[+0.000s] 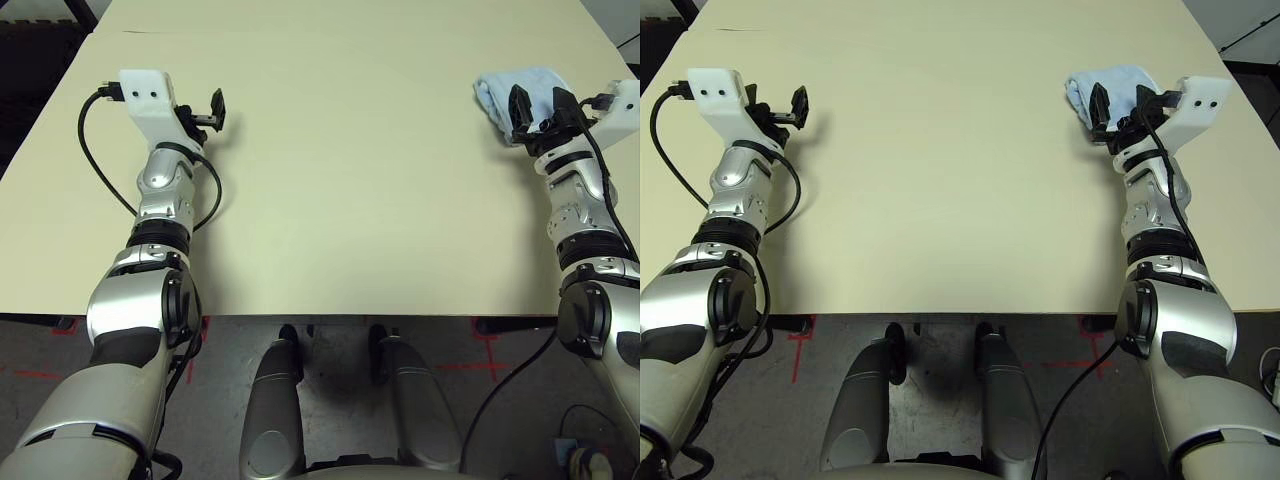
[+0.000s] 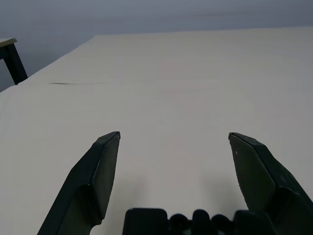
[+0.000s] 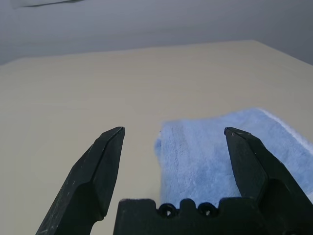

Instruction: Fold the towel and set it aside.

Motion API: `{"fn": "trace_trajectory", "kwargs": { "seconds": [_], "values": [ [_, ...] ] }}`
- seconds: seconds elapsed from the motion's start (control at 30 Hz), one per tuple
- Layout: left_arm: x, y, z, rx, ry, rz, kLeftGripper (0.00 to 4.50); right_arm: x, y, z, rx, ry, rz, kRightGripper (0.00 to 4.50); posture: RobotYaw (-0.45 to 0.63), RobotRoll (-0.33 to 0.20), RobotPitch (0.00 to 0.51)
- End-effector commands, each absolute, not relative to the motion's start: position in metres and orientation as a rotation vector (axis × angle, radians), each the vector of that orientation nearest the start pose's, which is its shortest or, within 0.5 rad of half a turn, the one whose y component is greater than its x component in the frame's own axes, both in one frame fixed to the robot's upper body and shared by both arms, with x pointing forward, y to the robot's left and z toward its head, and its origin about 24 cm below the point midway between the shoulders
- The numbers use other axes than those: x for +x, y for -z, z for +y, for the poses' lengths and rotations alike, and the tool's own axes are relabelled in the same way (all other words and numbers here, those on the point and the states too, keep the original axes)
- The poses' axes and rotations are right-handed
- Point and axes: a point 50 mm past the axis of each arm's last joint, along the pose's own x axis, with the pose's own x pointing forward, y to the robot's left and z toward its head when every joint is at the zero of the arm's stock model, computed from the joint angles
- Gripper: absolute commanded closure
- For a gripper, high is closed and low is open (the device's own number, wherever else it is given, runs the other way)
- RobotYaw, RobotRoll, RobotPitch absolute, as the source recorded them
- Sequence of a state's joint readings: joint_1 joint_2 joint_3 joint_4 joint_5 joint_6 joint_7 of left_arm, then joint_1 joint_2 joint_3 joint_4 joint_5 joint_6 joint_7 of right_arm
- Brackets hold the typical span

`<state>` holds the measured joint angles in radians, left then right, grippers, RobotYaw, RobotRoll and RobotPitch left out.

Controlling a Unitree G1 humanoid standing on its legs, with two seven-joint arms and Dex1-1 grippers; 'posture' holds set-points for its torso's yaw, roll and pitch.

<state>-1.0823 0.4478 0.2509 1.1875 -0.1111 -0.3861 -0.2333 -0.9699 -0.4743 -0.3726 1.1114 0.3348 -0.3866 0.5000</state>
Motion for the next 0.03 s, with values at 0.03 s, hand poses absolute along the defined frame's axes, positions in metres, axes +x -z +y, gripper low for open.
{"fn": "trace_trajectory", "kwargs": {
  "seconds": [0.03],
  "values": [
    [0.4025,-0.1958,0.25,0.128,-0.026,-0.291,0.0,0.3773,-0.182,-0.2853,0.094,-0.06,-0.412,0.03,-0.09,0.0,0.256]
  ]
}}
